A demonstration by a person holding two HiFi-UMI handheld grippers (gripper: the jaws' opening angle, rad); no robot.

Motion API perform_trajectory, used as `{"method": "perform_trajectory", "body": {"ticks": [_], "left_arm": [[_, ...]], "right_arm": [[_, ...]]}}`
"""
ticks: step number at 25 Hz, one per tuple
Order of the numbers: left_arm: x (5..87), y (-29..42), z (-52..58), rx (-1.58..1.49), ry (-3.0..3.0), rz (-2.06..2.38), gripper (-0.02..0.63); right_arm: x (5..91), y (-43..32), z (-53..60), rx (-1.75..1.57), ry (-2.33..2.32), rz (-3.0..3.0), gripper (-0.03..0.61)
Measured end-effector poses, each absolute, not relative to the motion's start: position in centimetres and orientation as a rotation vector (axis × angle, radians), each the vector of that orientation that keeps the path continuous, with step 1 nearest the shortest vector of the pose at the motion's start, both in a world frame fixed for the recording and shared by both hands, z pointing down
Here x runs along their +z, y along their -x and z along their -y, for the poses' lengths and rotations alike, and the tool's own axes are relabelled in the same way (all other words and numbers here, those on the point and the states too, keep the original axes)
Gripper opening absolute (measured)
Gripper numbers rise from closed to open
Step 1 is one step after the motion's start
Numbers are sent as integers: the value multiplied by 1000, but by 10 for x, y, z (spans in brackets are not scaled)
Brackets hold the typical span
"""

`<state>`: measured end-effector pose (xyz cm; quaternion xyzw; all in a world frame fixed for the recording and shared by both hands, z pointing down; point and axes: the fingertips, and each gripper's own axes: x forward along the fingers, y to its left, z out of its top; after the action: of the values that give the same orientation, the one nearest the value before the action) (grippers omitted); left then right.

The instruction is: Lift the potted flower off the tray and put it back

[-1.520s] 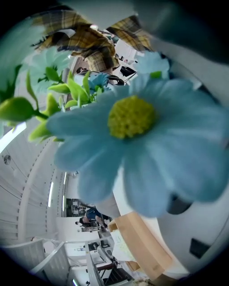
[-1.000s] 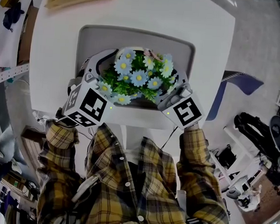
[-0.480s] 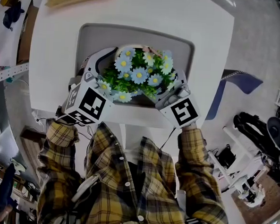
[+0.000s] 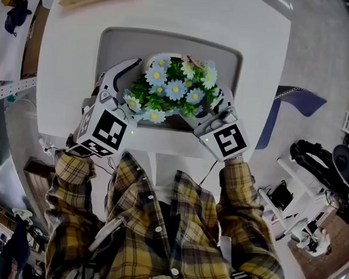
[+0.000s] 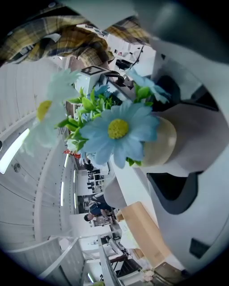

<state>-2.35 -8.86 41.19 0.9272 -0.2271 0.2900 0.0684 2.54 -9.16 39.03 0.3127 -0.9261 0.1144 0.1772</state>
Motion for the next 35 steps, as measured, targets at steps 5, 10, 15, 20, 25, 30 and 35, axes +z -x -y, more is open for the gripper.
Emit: {"method": "perform_trajectory", "body": {"ticks": [5,10,15,20,25,30,35], "left_arm": [[404,38,84,848,-2762,721,413],[387,46,67,838,-2699,788,413],[356,50,42,749,-2605,841,410],[292,65,39,598,-2585,942,324],[198,58,47,330,-2660,1053,180],[125,36,44,114,-2738,1098,47],[79,12,38,-18,-2775,1116,8]], "right_arm": [[396,-35,81,389,-909,2583,370],[385,-53,61,469,-943,2563,370],[363,-83,34,541,-986,2556,368],[299,-93,27,615,-1104,2675,349],[211,-106,30,481,-1256,2769,180],[135,-104,34,277,-1348,2864,56],[86,-96,31,110,-1338,2921,6]]}}
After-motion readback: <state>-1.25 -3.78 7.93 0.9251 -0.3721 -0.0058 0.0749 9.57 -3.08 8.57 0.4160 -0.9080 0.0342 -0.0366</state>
